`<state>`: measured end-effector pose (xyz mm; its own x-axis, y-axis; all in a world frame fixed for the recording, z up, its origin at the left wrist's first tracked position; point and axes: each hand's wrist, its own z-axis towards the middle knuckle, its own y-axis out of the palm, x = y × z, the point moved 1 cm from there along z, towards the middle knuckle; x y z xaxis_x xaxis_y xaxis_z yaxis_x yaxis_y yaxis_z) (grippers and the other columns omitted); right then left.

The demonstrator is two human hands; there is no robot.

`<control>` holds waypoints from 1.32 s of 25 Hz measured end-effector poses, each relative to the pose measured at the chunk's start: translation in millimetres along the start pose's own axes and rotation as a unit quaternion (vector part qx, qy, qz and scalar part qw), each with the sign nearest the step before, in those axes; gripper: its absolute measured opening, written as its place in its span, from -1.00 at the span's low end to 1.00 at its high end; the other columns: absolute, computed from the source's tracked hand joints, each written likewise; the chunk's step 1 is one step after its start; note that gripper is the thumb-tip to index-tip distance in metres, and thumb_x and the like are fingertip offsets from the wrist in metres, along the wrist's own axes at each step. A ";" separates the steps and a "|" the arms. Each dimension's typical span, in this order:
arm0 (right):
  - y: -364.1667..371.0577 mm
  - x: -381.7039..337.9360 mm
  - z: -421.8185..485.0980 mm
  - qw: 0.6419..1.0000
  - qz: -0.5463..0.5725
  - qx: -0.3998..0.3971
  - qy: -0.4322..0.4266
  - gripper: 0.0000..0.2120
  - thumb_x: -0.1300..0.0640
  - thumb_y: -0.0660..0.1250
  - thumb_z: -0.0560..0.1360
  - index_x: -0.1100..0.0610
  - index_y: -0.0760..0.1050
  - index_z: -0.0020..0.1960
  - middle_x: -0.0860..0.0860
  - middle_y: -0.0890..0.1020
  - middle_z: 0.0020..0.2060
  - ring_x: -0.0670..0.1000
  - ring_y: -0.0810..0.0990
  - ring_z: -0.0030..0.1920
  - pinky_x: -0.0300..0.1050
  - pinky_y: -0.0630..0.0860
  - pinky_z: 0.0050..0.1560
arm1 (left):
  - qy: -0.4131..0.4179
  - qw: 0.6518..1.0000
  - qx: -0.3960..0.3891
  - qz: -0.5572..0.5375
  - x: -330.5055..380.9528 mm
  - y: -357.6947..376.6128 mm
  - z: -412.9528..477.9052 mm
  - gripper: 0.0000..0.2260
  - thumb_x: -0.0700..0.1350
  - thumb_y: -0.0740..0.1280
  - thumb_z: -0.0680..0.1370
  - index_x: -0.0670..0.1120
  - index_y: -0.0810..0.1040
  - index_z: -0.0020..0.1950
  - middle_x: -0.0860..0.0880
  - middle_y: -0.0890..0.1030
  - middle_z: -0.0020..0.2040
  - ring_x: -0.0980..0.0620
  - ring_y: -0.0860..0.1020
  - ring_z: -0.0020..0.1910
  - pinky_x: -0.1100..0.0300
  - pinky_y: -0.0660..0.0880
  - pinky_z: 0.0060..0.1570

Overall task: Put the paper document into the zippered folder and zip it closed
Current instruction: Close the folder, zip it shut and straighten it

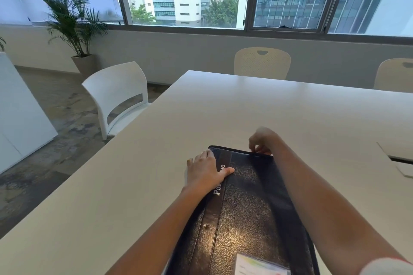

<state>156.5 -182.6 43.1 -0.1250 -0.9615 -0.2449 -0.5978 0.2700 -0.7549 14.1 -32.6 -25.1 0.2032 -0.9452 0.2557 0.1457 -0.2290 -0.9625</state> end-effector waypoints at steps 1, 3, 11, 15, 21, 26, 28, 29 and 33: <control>5.8 -11.7 1.8 0.999 0.012 0.028 -0.022 -0.84 0.26 0.31 0.44 0.18 0.41 -0.30 0.04 0.56 -0.34 0.01 0.50 -0.35 -0.14 0.44 -0.12 | 0.000 1.000 0.004 -0.002 -0.4 0.5 -0.3 -0.10 0.49 0.15 0.42 -0.15 0.23 0.52 -0.08 0.43 0.44 -0.07 0.40 0.40 -0.09 0.30 0.33; 17.0 -33.2 4.3 0.993 0.033 0.088 -0.069 -0.85 0.28 0.35 0.36 0.20 0.46 -0.37 0.05 0.59 -0.42 0.03 0.56 -0.37 -0.14 0.49 -0.16 | 0.004 1.000 0.013 -0.006 -0.4 1.1 -2.0 -0.13 0.48 0.15 0.42 -0.13 0.26 0.50 -0.07 0.46 0.41 -0.06 0.42 0.38 -0.09 0.31 0.32; 55.0 -99.6 2.2 0.963 0.076 0.208 -0.150 -0.86 0.22 0.37 0.29 0.16 0.44 -0.39 0.04 0.51 -0.44 -0.01 0.45 -0.44 -0.26 0.26 -0.49 | 0.017 0.999 0.025 -0.024 -4.5 1.6 -3.6 -0.19 0.42 0.16 0.47 -0.13 0.23 0.51 -0.07 0.43 0.43 -0.07 0.38 0.41 -0.11 0.28 0.35; 61.6 -96.8 -4.4 0.955 0.134 0.201 -0.173 -0.91 0.22 0.37 0.31 0.19 0.49 -0.35 0.06 0.54 -0.39 0.08 0.52 -0.32 -0.20 0.37 -0.42 | 0.023 0.999 0.019 -0.026 -6.3 1.9 -3.5 -0.16 0.43 0.16 0.46 -0.14 0.20 0.52 -0.07 0.42 0.44 -0.08 0.38 0.41 -0.12 0.28 0.34; 53.6 -41.9 -24.1 0.933 0.147 0.260 -0.202 -0.80 0.27 0.34 0.37 0.22 0.65 -0.03 0.17 0.69 -0.05 0.18 0.60 0.04 -0.05 0.54 0.02 | 0.023 0.999 -0.024 -0.037 -12.2 -8.7 -7.6 -0.21 0.44 0.20 0.44 -0.13 0.32 0.43 -0.11 0.50 0.35 -0.12 0.45 0.31 -0.10 0.39 0.23; 55.9 45.7 -49.9 0.940 0.045 0.330 -0.078 -0.71 0.00 0.44 0.37 0.08 0.60 0.04 0.19 0.54 0.11 0.23 0.34 0.22 0.07 0.41 0.14 | 0.014 0.998 -0.060 -0.034 -22.6 -24.9 -21.6 -0.39 0.35 0.32 0.45 -0.13 0.50 0.22 -0.11 0.57 0.16 -0.10 0.50 0.16 0.03 0.45 0.02; 60.0 82.8 -65.3 0.945 0.056 0.321 -0.034 -0.55 -0.13 0.48 0.32 0.10 0.55 0.09 0.22 0.49 0.15 0.24 0.30 0.25 0.08 0.38 0.14 | 0.013 0.996 -0.077 -0.047 -29.0 -31.3 -27.3 -0.44 0.32 0.35 0.45 -0.13 0.54 0.17 -0.10 0.58 0.11 -0.09 0.53 0.10 0.09 0.42 -0.07; 62.4 98.8 -73.6 0.947 0.063 0.313 -0.020 -0.49 -0.17 0.48 0.31 0.12 0.51 0.11 0.22 0.48 0.16 0.24 0.31 0.26 0.08 0.38 0.14 | 0.013 0.995 -0.085 -0.053 -31.8 -33.6 -30.1 -0.46 0.31 0.36 0.45 -0.13 0.55 0.14 -0.10 0.59 0.09 -0.08 0.54 0.05 0.11 0.42 -0.11; 81.7 144.5 -104.9 0.949 0.194 0.248 -0.024 -0.51 -0.10 0.51 0.33 0.26 0.50 0.02 0.19 0.59 -0.03 0.19 0.57 0.00 0.07 0.61 -0.06 | 0.019 0.991 -0.115 -0.060 -42.4 -40.7 -44.6 -0.52 0.27 0.37 0.46 -0.13 0.57 0.08 -0.10 0.61 -0.01 -0.07 0.56 -0.06 0.11 0.45 -0.16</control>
<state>6.5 -304.9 9.9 -0.2154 -0.7846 -0.5813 -0.0657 0.6056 -0.7930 -43.6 6.4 -0.8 0.1612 -0.9151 0.3696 -0.0594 -0.3828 -0.9219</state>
